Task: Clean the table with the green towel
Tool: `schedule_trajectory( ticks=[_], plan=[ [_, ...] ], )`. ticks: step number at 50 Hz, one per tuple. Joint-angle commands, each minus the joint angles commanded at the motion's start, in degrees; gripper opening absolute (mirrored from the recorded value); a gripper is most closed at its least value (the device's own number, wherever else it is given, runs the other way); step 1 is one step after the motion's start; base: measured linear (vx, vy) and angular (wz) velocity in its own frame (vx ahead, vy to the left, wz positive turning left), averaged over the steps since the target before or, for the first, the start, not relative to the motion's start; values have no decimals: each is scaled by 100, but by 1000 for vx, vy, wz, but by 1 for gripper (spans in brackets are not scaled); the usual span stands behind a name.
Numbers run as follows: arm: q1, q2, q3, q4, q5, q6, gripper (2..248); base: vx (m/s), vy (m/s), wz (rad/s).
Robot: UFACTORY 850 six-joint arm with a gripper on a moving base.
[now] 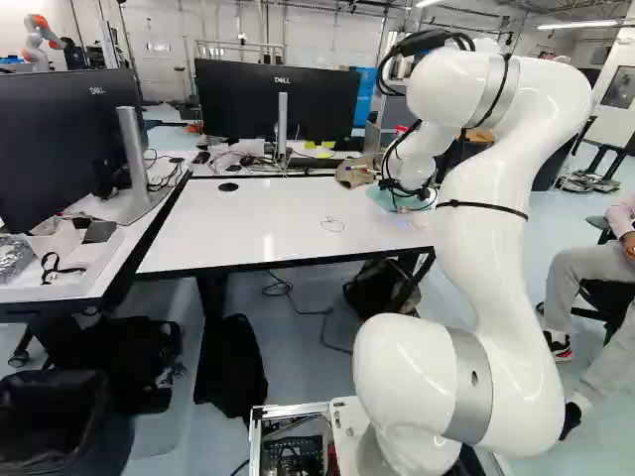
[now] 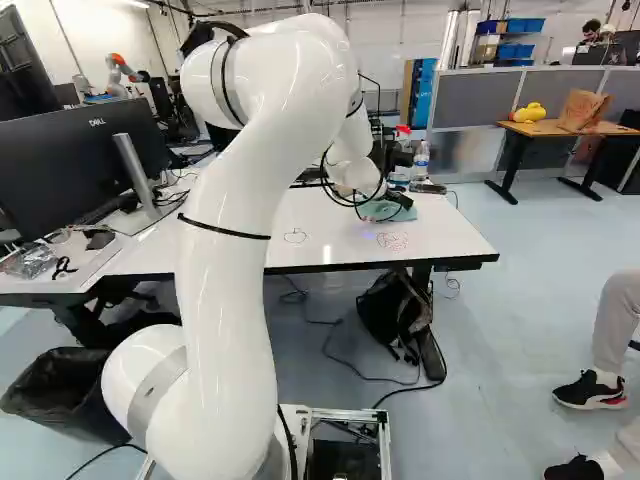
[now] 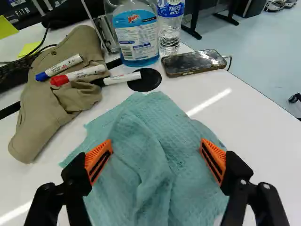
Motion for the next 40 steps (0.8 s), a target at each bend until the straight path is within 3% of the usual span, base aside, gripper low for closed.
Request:
schedule_trajectory(
  ticks=[8,9,13,14,18,19,24,25,29,30,34,35,40],
  plan=[
    [0,0,0,0,0,0,246,0,0,0],
    [0,0,0,0,0,0,212,0,0,0],
    [0,0,0,0,0,0,212,0,0,0],
    [0,0,0,0,0,0,174,0,0,0],
    [0,0,0,0,0,0,174,0,0,0],
    [0,0,0,0,0,0,138,0,0,0],
    [0,0,0,0,0,0,138,0,0,0],
    [0,0,0,0,0,0,102,0,0,0],
    [0,0,0,0,0,0,102,0,0,0],
    [0,0,0,0,0,0,66,0,0,0],
    [0,0,0,0,0,0,66,0,0,0],
    [0,0,0,0,0,0,47,0,0,0],
    [0,8,2,0,0,0,41,0,0,0]
  ],
)
